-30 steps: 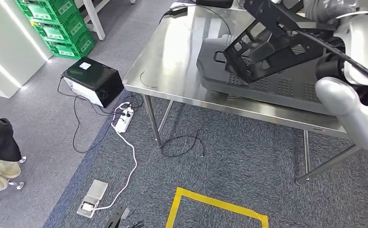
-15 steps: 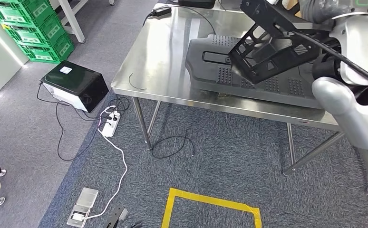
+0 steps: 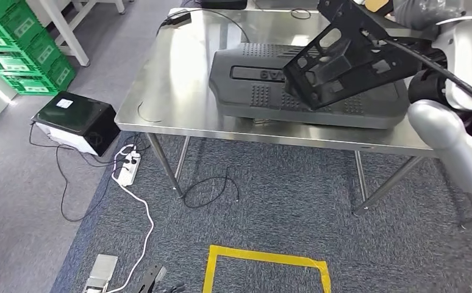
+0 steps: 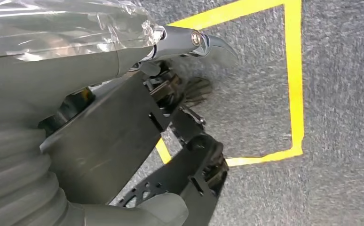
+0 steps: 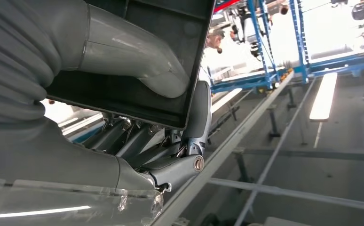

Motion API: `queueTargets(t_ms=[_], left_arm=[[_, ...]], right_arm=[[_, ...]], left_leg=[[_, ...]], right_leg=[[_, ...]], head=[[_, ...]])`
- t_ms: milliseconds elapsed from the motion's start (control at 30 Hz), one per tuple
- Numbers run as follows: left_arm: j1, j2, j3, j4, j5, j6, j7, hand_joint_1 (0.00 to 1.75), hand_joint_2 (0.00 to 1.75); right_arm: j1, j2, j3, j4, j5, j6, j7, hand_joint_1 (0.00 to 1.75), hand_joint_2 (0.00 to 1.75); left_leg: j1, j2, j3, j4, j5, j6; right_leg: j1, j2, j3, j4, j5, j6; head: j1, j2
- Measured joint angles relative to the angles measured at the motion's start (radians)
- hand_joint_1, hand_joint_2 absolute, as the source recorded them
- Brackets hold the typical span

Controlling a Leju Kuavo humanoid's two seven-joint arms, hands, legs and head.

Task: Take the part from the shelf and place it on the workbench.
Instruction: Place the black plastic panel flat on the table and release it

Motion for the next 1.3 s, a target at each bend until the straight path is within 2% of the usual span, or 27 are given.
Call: queueTargets(t_ms=[67, 100, 133, 200, 267, 300, 367, 433, 467, 533, 567, 600, 633, 667, 700, 733, 800, 900, 967, 1000, 1067, 1100, 1133, 1167, 1233, 1267, 1300], left_arm=[[0.004, 0.000, 0.000, 0.000, 0.000, 0.000, 0.000, 0.00, 1.75], [0.005, 0.000, 0.000, 0.000, 0.000, 0.000, 0.000, 0.00, 1.75], [0.006, 0.000, 0.000, 0.000, 0.000, 0.000, 0.000, 0.00, 1.75], [0.006, 0.000, 0.000, 0.000, 0.000, 0.000, 0.000, 0.00, 1.75], [0.007, 0.001, 0.000, 0.000, -0.001, 0.000, 0.000, 0.00, 1.75], [0.007, 0.001, 0.000, 0.001, -0.002, 0.000, 0.000, 0.00, 1.75], [0.006, 0.001, 0.000, 0.001, -0.003, 0.000, 0.000, 0.00, 1.75], [0.004, 0.001, 0.000, 0.001, -0.003, 0.000, -0.001, 0.00, 1.75], [0.003, 0.000, 0.000, 0.001, -0.004, 0.000, -0.001, 0.00, 1.75], [0.004, 0.000, 0.000, 0.001, -0.005, 0.000, -0.001, 0.00, 1.75], [0.005, 0.000, 0.000, 0.001, -0.006, 0.000, -0.001, 0.00, 1.75], [0.006, 0.000, 0.000, 0.001, -0.008, 0.000, -0.001, 0.00, 1.75], [0.006, 0.000, 0.000, 0.001, -0.010, 0.001, -0.001, 0.00, 1.75], [0.006, 0.000, 0.000, 0.001, -0.010, 0.001, -0.001, 0.00, 1.75], [0.005, 0.000, 0.000, 0.001, -0.011, 0.001, -0.001, 0.00, 1.75], [0.005, 0.000, 0.000, 0.001, -0.011, 0.002, -0.001, 0.00, 1.75], [0.004, 0.000, 0.000, 0.001, -0.011, 0.003, -0.001, 0.00, 1.75], [0.002, 0.000, 0.000, 0.001, -0.012, 0.003, -0.002, 0.00, 1.75], [-0.001, 0.000, 0.000, 0.001, -0.013, 0.003, -0.002, 0.00, 1.75], [-0.002, 0.000, 0.000, 0.001, -0.013, 0.003, -0.002, 0.00, 1.75], [-0.001, 0.000, 0.000, 0.001, -0.014, 0.003, -0.002, 0.00, 1.75], [-0.001, 0.000, 0.000, 0.001, -0.014, 0.003, -0.002, 0.00, 1.75], [-0.001, 0.000, 0.000, 0.001, -0.014, 0.003, -0.002, 0.00, 1.75], [-0.001, 0.000, 0.000, 0.001, -0.013, 0.003, -0.001, 0.00, 1.75], [-0.001, 0.001, 0.000, 0.001, -0.012, 0.004, -0.001, 0.00, 1.75], [-0.001, 0.001, 0.000, 0.002, -0.011, 0.005, -0.001, 0.00, 1.75], [0.000, 0.001, 0.000, 0.002, -0.010, 0.007, -0.001, 0.00, 1.75]], right_arm=[[0.003, 0.000, 0.000, 0.000, -0.001, 0.000, 0.000, 1.75, 1.75], [0.004, 0.000, 0.000, 0.000, -0.002, 0.000, 0.000, 1.75, 1.75], [0.005, 0.001, 0.000, 0.000, -0.002, 0.000, 0.000, 1.75, 1.75], [0.006, 0.001, 0.000, 0.000, -0.003, 0.000, 0.000, 1.75, 1.75], [0.007, 0.001, 0.000, 0.000, -0.004, 0.000, 0.001, 1.75, 1.75], [0.008, 0.000, 0.000, 0.000, -0.005, 0.000, 0.001, 1.75, 1.75], [0.009, -0.001, 0.000, 0.000, -0.012, -0.001, 0.003, 1.75, 1.75], [0.010, -0.004, 0.000, 0.000, -0.024, -0.004, 0.003, 1.75, 1.75], [0.011, -0.005, 0.000, 0.000, -0.031, -0.008, 0.003, 1.75, 1.75], [0.014, -0.007, 0.000, 0.000, -0.040, -0.030, 0.003, 1.75, 1.75], [0.016, -0.007, 0.000, 0.000, -0.041, -0.049, 0.003, 1.75, 1.75], [0.019, -0.007, 0.000, 0.000, -0.042, -0.070, 0.003, 1.75, 1.75], [0.020, -0.007, 0.000, 0.000, -0.041, -0.089, 0.003, 1.75, 1.75], [0.019, -0.007, 0.000, 0.000, -0.040, -0.102, 0.003, 1.75, 1.75], [0.018, -0.007, 0.000, 0.000, -0.040, -0.109, 0.003, 1.75, 1.75], [0.016, -0.007, -0.001, 0.000, -0.040, -0.113, 0.003, 1.75, 1.75], [0.011, -0.007, -0.004, -0.001, -0.039, -0.115, 0.003, 1.75, 1.75], [-0.002, -0.005, -0.006, -0.004, -0.036, -0.117, 0.001, 1.75, 1.75], [-0.019, -0.002, -0.006, -0.009, -0.033, -0.117, 0.000, 1.75, 1.75], [-0.027, 0.001, -0.006, -0.012, -0.032, -0.116, -0.001, 1.75, 1.75], [-0.037, 0.006, -0.006, -0.015, -0.030, -0.115, -0.001, 1.75, 1.75], [-0.039, 0.008, -0.006, -0.016, -0.029, -0.115, -0.001, 1.75, 1.75], [-0.040, 0.011, -0.006, -0.016, -0.029, -0.114, -0.002, 1.75, 1.75], [-0.042, 0.014, -0.006, -0.017, -0.030, -0.113, -0.002, 1.75, 1.75], [-0.045, 0.019, -0.006, -0.017, -0.034, -0.112, -0.004, 1.75, 1.75], [-0.047, 0.021, -0.006, -0.017, -0.037, -0.112, -0.004, 1.75, 1.75], [-0.049, 0.022, -0.006, -0.017, -0.041, -0.113, -0.005, 1.75, 1.75]], left_leg=[[0.000, -0.012, -0.072, 0.131, -0.048, -0.001], [0.000, -0.015, -0.094, 0.163, -0.049, 0.000], [0.000, -0.016, -0.097, 0.156, -0.028, 0.002], [-0.002, -0.029, -0.056, 0.040, 0.053, 0.012], [-0.002, -0.051, -0.009, -0.084, 0.108, 0.023], [-0.004, -0.059, 0.002, -0.114, 0.115, 0.027], [-0.005, -0.053, 0.008, -0.129, 0.111, 0.032], [-0.003, -0.046, 0.019, -0.144, 0.115, 0.042], [-0.001, -0.042, 0.025, -0.152, 0.117, 0.046], [0.000, -0.035, 0.033, -0.158, 0.115, 0.052], [0.000, -0.032, 0.036, -0.157, 0.112, 0.052], [0.001, -0.029, 0.039, -0.156, 0.108, 0.052], [0.002, -0.027, 0.042, -0.153, 0.102, 0.050], [0.004, -0.025, 0.047, -0.149, 0.094, 0.046], [0.006, -0.024, 0.053, -0.144, 0.085, 0.041], [0.007, -0.022, 0.057, -0.138, 0.076, 0.035], [0.005, -0.021, 0.060, -0.131, 0.064, 0.024], [0.003, -0.018, 0.068, -0.132, 0.054, 0.008], [0.005, -0.017, 0.055, -0.088, 0.026, -0.001], [0.005, -0.018, 0.032, -0.035, 0.000, -0.004], [0.005, -0.018, -0.042, 0.103, -0.050, -0.005], [0.005, -0.018, -0.073, 0.150, -0.056, -0.004], [0.004, -0.018, -0.090, 0.163, -0.043, -0.001], [0.002, -0.018, -0.089, 0.136, -0.009, 0.005], [-0.007, -0.020, -0.050, 0.007, 0.080, 0.025], [-0.011, -0.021, -0.029, -0.055, 0.109, 0.034], [-0.014, -0.021, -0.016, -0.095, 0.124, 0.040]], right_leg=[[0.002, 0.014, 0.002, 0.000, -0.003, -0.006], [0.003, 0.023, 0.003, 0.000, -0.004, -0.007], [0.004, 0.031, 0.005, 0.000, -0.005, -0.008], [0.005, 0.047, 0.011, 0.000, -0.009, -0.006], [0.007, 0.061, 0.013, 0.002, -0.013, 0.000], [0.006, 0.067, 0.013, 0.002, -0.015, 0.004], [0.003, 0.076, 0.012, -0.001, -0.016, 0.015], [0.002, 0.060, 0.007, 0.017, -0.028, 0.027], [0.002, 0.045, -0.008, 0.050, -0.046, 0.032], [0.000, 0.018, -0.068, 0.167, -0.097, 0.040], [-0.003, 0.013, -0.103, 0.225, -0.113, 0.045], [-0.006, 0.010, -0.127, 0.258, -0.113, 0.048], [-0.009, 0.008, -0.133, 0.256, -0.094, 0.052], [-0.012, 0.005, -0.120, 0.215, -0.059, 0.055], [-0.014, 0.001, -0.092, 0.147, -0.019, 0.057], [-0.012, -0.004, -0.064, 0.087, 0.007, 0.058], [-0.008, -0.008, -0.032, 0.019, 0.021, 0.050], [-0.006, -0.002, -0.027, 0.015, 0.009, 0.028], [-0.007, -0.001, -0.018, 0.011, 0.004, 0.013], [-0.007, -0.001, -0.012, 0.010, 0.000, 0.007], [-0.003, 0.000, -0.003, 0.010, -0.008, -0.004], [-0.001, 0.003, 0.002, 0.010, -0.012, -0.006], [0.002, 0.006, 0.007, 0.010, -0.016, -0.007], [0.005, 0.009, 0.014, 0.010, -0.020, -0.007], [0.010, 0.013, 0.027, 0.010, -0.029, -0.006], [0.012, 0.016, 0.031, 0.011, -0.034, -0.003], [0.012, 0.017, 0.033, 0.011, -0.036, 0.000]], head=[[-0.012, 0.000], [-0.016, 0.000], [-0.019, 0.000], [-0.024, 0.000], [-0.027, 0.000], [-0.026, 0.000], [-0.025, 0.000], [-0.021, 0.000], [-0.016, 0.000], [-0.003, 0.000], [0.002, 0.000], [0.006, 0.000], [0.010, 0.000], [0.013, 0.000], [0.017, 0.000], [0.021, 0.000], [0.027, 0.000], [0.019, 0.000], [0.008, 0.000], [0.001, 0.000], [-0.012, 0.000], [-0.017, 0.000], [-0.020, 0.000], [-0.024, 0.000], [-0.030, 0.000], [-0.031, 0.000], [-0.030, 0.000]])
